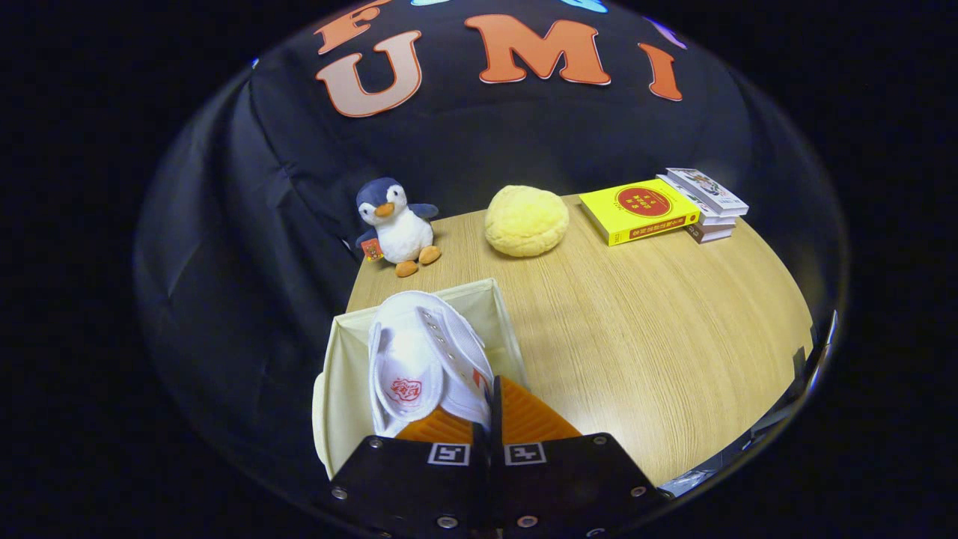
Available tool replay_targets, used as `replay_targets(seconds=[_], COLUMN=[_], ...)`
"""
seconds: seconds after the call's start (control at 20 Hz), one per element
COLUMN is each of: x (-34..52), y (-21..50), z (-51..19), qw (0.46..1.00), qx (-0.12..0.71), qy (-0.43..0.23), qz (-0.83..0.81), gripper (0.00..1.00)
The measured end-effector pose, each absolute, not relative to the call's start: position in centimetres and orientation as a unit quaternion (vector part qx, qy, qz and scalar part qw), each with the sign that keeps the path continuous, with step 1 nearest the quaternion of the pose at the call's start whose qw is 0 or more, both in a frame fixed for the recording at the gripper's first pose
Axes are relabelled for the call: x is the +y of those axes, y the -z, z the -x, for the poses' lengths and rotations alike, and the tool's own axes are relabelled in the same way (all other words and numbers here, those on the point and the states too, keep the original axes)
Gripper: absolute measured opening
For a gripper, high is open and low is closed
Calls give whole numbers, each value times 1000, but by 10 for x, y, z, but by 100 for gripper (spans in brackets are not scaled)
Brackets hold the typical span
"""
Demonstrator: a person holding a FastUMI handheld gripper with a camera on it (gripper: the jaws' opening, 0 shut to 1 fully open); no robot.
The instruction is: Open the storage box then place both shoes into the box .Put the left shoe in first, then the right shoe, with the right side of both shoes facing outward in a uniform manner.
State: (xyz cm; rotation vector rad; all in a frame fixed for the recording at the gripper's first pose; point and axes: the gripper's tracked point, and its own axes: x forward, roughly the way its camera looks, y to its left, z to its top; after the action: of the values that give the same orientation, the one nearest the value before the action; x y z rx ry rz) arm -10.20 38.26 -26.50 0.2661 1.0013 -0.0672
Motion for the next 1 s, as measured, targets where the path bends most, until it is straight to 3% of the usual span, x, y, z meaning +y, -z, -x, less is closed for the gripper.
replay_targets(seconds=[0.4, 0.55, 1.0], x=[392, 399, 323], y=[290, 281, 184], z=[113, 123, 82], qw=[847, 840, 899], qx=[512, 521, 402], qy=[41, 11, -71], qz=[-138, -147, -159], gripper=[4, 32, 62])
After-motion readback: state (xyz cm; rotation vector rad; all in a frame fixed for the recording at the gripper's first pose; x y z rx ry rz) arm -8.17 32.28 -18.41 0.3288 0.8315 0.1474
